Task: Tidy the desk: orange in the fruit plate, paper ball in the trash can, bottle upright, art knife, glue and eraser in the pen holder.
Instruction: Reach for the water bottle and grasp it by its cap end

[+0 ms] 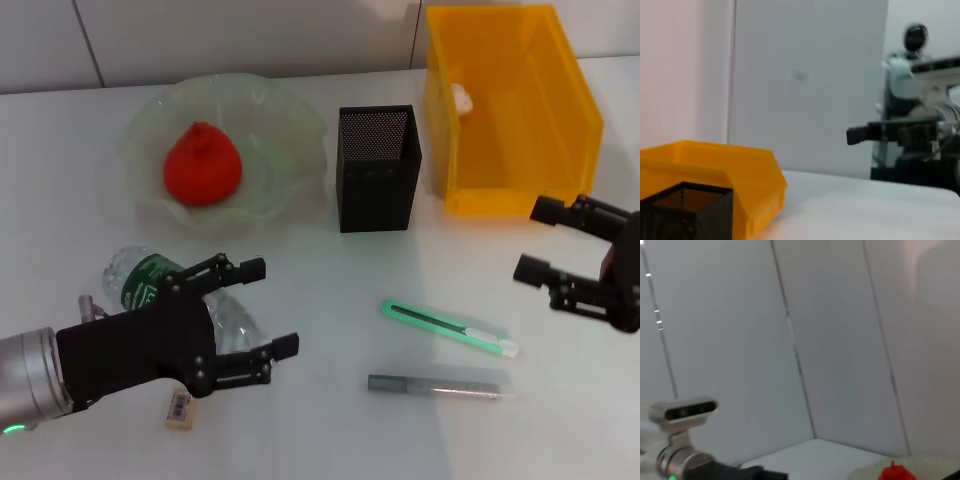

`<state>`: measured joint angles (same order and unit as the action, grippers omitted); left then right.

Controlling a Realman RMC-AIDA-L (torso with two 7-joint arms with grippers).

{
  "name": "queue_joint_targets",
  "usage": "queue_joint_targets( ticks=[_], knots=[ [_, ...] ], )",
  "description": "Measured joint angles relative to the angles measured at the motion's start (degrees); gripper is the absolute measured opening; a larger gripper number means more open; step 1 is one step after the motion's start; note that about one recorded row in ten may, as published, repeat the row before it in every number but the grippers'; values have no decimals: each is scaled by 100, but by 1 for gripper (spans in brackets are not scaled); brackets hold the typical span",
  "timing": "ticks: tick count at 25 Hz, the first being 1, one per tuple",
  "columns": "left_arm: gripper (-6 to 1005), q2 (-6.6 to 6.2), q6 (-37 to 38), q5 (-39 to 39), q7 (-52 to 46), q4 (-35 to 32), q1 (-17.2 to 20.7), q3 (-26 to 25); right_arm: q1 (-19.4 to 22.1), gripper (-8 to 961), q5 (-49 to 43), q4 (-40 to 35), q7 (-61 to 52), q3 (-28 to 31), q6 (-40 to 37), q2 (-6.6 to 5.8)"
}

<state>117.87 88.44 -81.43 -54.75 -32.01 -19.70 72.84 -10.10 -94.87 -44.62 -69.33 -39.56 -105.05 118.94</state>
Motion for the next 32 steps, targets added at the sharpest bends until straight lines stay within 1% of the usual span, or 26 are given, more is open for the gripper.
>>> queue_joint_targets(
  ticks=[1, 2, 3, 4, 5, 6, 7, 10, 11, 12, 13, 16, 17, 18, 21, 24, 26, 27, 29, 30, 31, 32],
  knots=[
    [864, -1, -12, -89, -77, -76, 0, -2, -2, 759, -116, 7, 54, 6, -85, -10],
    [863, -8, -84, -681, -572, -647, -2, -42, -42, 759, -473, 9, 98, 13, -213, -41],
    [863, -8, -84, -681, -572, -647, -2, -42, -42, 759, -473, 9, 98, 13, -213, -41],
    [862, -7, -109, -970, -818, -928, 0, -53, -67, 759, -657, 10, 116, 18, -235, -54],
    [862, -1, -122, -1300, -1085, -1339, 1, -59, -94, 758, -866, 33, 184, 30, -226, -59],
    [861, 7, -123, -1481, -1218, -1575, 1, -59, -118, 758, -1048, 76, 295, 46, -193, -61],
    [861, 29, -121, -1927, -1574, -2136, 3, -44, -141, 758, -1226, 278, 671, 76, -92, -58],
    [858, 49, -89, -2433, -2099, -2818, -48, 10, -144, 758, -1243, 675, 1359, 115, -5, -32],
    [857, 49, -89, -2433, -2099, -2818, -48, 10, -144, 758, -1243, 675, 1359, 115, -5, -32],
    [857, 56, -65, -2589, -2243, -3071, -77, 67, -144, 758, -1237, 865, 1598, 177, 11, -22],
    [856, 57, -53, -2663, -2304, -3188, -91, 107, -144, 758, -1237, 865, 1598, 177, 11, -22],
    [853, 49, -29, -3050, -2601, -3713, -210, 447, -167, 758, -1251, 1087, 1669, 266, 73, -26],
    [852, 54, -24, -3426, -2825, -4000, -320, 668, -193, 758, -1256, 1194, 1644, 279, 124, -44],
    [851, 54, -24, -3426, -2825, -4000, -320, 668, -193, 758, -1256, 1194, 1644, 279, 124, -44],
    [849, 72, -22, -3855, -3069, -4341, -517, 1099, -223, 758, -1262, 1275, 1575, 280, 154, -51],
    [846, 74, -39, -4081, -3189, -4674, -662, 1413, -244, 758, -1268, 1338, 1530, 282, 161, -50],
    [845, 74, -39, -4081, -3189, -4674, -662, 1413, -274, 758, -1272, 1482, 1468, 282, 175, -51],
    [844, 78, -21, -4404, -3238, -4838, -906, 1649, -274, 758, -1272, 1482, 1468, 282, 175, -51],
    [842, 78, -21, -4404, -3238, -4838, -906, 1649, -273, 758, -1272, 1495, 1446, 282, 175, -51],
    [841, 94, -10, -4741, -3289, -4826, -1107, 1816, -248, 758, -1273, 1503, 1416, 282, 175, -49],
    [840, 94, -10, -4741, -3289, -4826, -1107, 1816, -234, 758, -1273, 1503, 1412, 283, 175, -44],
    [839, 106, -8, -4924, -3309, -4811, -1208, 1913, -206, 758, -1271, 1503, 1409, 286, 175, -33]
  ],
)
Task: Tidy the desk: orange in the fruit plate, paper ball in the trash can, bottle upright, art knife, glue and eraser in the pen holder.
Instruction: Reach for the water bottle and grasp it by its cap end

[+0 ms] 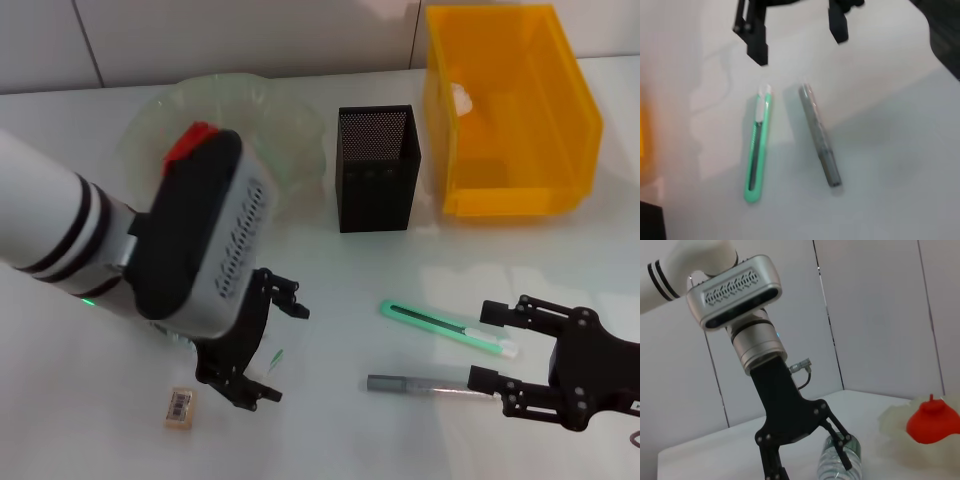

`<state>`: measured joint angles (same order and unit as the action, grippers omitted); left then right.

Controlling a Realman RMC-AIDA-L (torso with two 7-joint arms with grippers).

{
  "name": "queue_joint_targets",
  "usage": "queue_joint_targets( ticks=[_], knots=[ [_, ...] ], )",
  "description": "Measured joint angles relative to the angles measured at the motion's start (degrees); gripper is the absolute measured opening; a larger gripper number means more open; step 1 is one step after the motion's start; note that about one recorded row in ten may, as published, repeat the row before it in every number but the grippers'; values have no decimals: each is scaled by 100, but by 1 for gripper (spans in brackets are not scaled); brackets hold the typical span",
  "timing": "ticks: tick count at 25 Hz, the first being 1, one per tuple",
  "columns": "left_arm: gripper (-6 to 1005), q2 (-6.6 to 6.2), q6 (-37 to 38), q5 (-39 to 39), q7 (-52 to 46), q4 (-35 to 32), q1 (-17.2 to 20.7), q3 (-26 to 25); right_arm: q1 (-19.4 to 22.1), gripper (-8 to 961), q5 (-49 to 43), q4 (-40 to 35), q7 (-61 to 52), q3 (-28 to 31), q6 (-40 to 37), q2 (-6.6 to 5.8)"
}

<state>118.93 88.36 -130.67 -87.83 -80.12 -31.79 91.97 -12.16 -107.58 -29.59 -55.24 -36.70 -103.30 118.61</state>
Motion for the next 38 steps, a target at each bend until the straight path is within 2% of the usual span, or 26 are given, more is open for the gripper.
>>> queue_joint_targets(
  ticks=[3, 10, 13, 28, 38],
  knots=[
    [837, 16, -8, -650, -39, 21, -292, 478, 68, 758, 17, 1, -1, 4, 0, 21],
    [831, 25, -13, -1118, -74, 196, -591, 967, 145, 758, 17, 189, -3, 105, 44, 34],
    [828, 25, -58, -1206, -91, 407, -864, 1200, 151, 758, 11, 288, 12, 112, 60, 41],
    [815, 24, -385, -1221, -119, 896, -1429, 1673, 216, 759, 28, 376, 27, 110, 68, 39],
    [807, 24, -530, -1269, -124, 1033, -1512, 1907, 185, 759, 27, 376, 4, 110, 66, 39]
  ],
)
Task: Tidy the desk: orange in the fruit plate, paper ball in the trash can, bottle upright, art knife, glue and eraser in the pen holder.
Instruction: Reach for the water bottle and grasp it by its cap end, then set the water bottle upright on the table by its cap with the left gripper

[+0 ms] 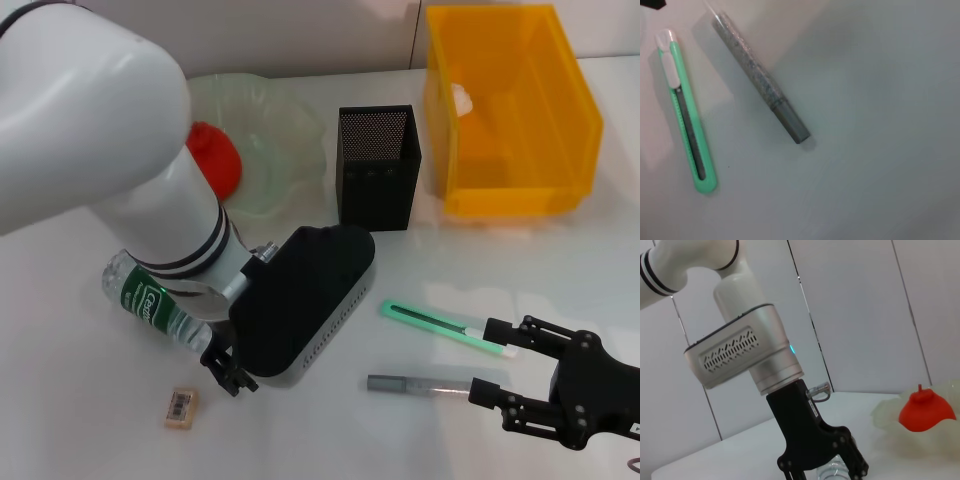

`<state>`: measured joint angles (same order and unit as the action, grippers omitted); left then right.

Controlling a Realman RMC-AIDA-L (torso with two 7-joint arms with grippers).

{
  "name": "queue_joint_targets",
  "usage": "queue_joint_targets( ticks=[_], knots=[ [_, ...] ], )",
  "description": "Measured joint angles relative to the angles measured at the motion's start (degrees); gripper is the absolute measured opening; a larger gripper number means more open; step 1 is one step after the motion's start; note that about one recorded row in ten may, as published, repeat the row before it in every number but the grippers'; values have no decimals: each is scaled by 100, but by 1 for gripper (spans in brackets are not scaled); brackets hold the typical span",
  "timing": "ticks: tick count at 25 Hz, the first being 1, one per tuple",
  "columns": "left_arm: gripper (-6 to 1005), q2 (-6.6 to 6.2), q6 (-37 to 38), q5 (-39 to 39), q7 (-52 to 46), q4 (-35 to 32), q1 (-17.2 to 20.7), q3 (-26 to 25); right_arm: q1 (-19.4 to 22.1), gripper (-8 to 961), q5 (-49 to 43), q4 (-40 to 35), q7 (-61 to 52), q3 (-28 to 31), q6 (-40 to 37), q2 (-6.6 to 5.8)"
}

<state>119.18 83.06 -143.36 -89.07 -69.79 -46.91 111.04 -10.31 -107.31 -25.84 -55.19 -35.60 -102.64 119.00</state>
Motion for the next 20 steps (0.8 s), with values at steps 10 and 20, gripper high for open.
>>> queue_joint_targets(
  ticks=[10, 20],
  knots=[
    [563, 9, -120, -93, 33, 74, -13, 157, 2, 759, -8, 0, -4, 0, -2, 0],
    [452, 9, 339, -146, -105, -211, -30, 25, 13, 759, -8, 22, -8, 0, 41, 0]
  ],
)
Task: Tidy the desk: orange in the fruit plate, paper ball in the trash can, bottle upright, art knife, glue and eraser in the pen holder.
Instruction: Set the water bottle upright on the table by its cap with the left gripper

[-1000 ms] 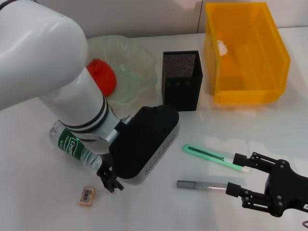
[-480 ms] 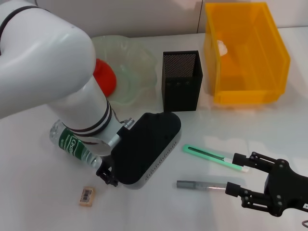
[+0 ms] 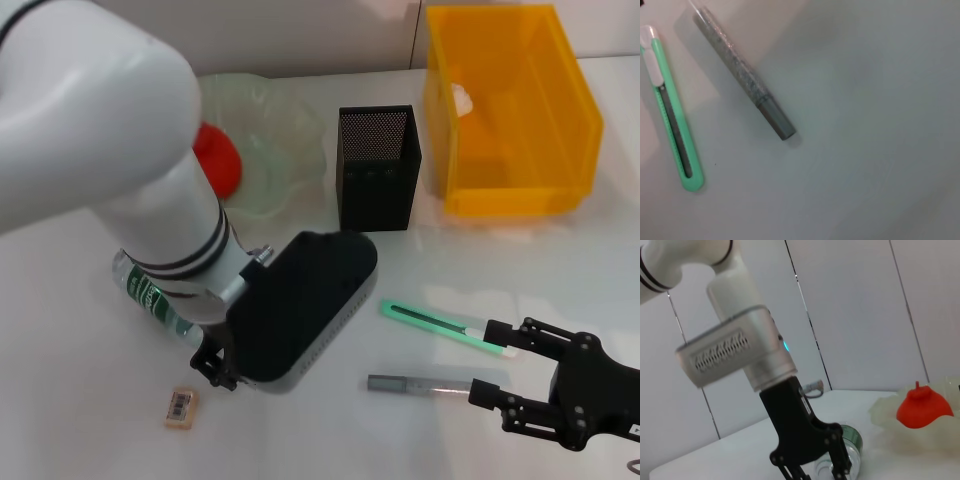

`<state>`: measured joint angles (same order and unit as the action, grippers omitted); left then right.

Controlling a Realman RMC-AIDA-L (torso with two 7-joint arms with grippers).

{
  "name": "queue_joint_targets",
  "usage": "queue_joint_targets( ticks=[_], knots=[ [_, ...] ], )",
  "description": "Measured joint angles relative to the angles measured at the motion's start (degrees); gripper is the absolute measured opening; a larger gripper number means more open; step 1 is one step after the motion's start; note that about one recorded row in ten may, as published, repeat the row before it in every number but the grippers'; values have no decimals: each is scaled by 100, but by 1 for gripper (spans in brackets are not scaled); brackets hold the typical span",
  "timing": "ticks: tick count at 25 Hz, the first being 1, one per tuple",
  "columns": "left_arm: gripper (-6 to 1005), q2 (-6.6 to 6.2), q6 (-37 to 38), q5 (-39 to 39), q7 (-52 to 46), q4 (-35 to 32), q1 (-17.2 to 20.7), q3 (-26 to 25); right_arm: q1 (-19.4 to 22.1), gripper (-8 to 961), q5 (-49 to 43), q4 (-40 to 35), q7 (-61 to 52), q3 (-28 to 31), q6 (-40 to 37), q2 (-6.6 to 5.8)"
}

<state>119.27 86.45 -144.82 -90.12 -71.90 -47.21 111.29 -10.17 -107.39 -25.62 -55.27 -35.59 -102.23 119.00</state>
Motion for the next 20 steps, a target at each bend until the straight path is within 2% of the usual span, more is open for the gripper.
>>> queue_joint_targets(
  ticks=[3, 4, 5, 9, 10, 14, 20],
  knots=[
    [451, 0, 440, 115, -55, -322, 9, -387, -6, 759, 0, 12, -1, 0, -13, 0],
    [451, 0, 707, 235, -57, -502, 28, -674, -12, 759, 0, 13, -1, 0, -15, 0],
    [450, 0, 707, 235, -57, -502, 28, -674, -12, 759, 0, 13, -1, 0, -15, 0],
    [447, -8, 1252, 548, -113, -872, 80, -1463, -19, 759, 2, 14, -1, 0, -17, 0],
    [445, -8, 1252, 548, -113, -872, 80, -1463, -20, 759, 3, 14, -1, 0, -17, 0],
    [439, -38, 1419, 783, -139, -1078, 207, -2138, -20, 759, 5, 13, -1, 0, -18, -3],
    [437, -43, 1553, 828, -134, -1213, 277, -2719, -39, 759, 8, 14, -1, 0, -29, -6]
  ],
)
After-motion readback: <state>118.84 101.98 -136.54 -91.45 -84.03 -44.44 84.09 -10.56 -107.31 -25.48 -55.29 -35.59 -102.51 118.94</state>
